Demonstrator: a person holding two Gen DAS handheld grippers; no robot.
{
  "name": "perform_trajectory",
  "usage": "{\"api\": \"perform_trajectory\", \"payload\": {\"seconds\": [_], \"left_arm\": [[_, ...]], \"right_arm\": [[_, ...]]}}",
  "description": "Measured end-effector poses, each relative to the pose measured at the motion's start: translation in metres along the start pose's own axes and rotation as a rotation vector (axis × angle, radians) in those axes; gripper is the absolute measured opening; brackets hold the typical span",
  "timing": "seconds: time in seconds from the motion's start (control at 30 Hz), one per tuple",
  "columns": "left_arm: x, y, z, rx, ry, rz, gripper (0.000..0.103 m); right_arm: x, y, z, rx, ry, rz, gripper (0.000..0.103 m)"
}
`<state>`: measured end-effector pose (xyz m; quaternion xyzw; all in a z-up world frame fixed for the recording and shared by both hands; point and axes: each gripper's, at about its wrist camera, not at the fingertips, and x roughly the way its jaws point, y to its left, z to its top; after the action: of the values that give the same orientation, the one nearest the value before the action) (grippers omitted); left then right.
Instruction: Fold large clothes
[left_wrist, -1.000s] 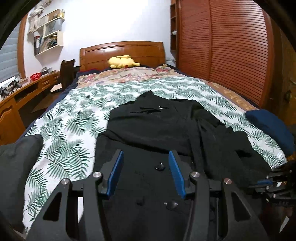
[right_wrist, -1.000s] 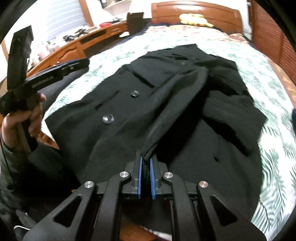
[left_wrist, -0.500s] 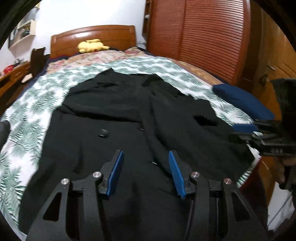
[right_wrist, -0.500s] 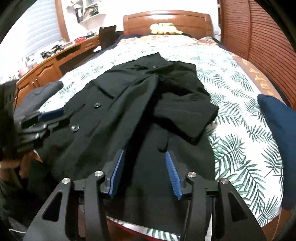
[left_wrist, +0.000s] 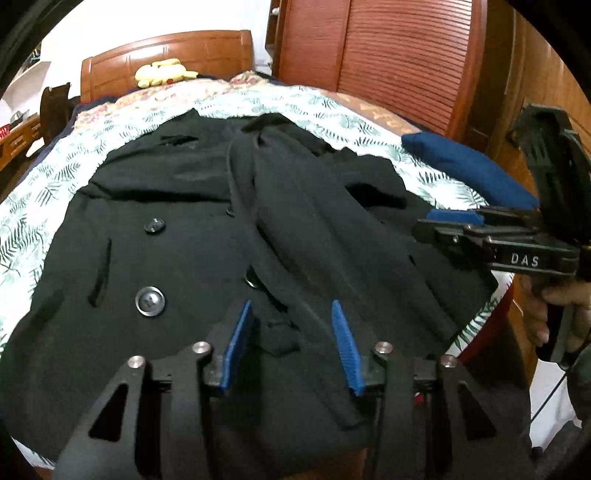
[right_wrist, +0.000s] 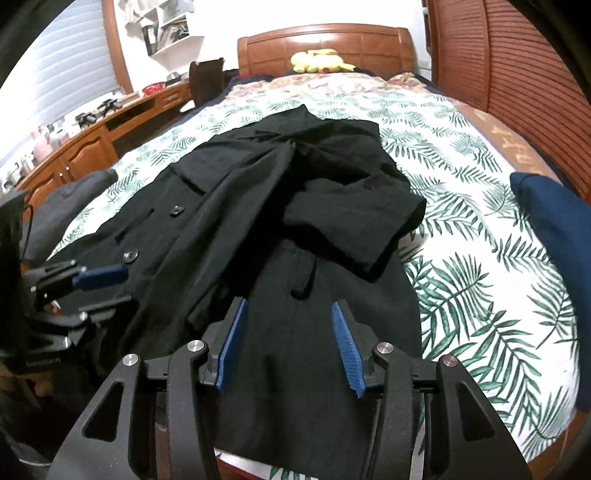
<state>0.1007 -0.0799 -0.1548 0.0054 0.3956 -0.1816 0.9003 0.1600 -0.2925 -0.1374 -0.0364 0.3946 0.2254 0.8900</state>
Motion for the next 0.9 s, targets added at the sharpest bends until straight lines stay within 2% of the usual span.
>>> {"api": "perform_trajectory", "payload": {"seconds": [0.07, 0.17, 0.23, 0.3, 0.5, 0.63, 0.77, 0.9], "left_arm": [[0.002, -0.001, -0.004, -0.005, 0.010, 0.004, 0.036], [0.003, -0.002, -0.008, -0.024, 0.019, -0.019, 0.022], [0.004, -0.002, -0.007, -0.035, 0.038, -0.051, 0.007], [0.001, -0.006, -0.004, -0.001, 0.036, -0.046, 0.002], [-0.049, 0.019, 0.021, 0.014, -0.068, 0.019, 0.000], [-0.082, 0.051, 0.045, 0.035, -0.133, 0.118, 0.000], [-0.090, 0.090, 0.066, 0.043, -0.158, 0.219, 0.000], [-0.082, 0.131, 0.083, 0.039, -0.155, 0.306, 0.000]], "right_arm": [[0.002, -0.002, -0.002, 0.006, -0.002, 0.013, 0.048], [0.004, -0.003, -0.004, 0.010, -0.007, 0.031, 0.048], [0.003, -0.003, -0.004, 0.008, -0.014, 0.041, 0.048], [0.001, -0.002, -0.005, 0.003, -0.023, 0.040, 0.048], [-0.001, -0.001, -0.006, -0.015, -0.038, 0.036, 0.049], [0.004, -0.002, -0.003, -0.014, -0.044, 0.040, 0.049], [0.017, -0.003, 0.009, -0.026, -0.049, 0.041, 0.049], [0.033, -0.006, 0.029, -0.053, -0.048, 0.036, 0.049]]}}
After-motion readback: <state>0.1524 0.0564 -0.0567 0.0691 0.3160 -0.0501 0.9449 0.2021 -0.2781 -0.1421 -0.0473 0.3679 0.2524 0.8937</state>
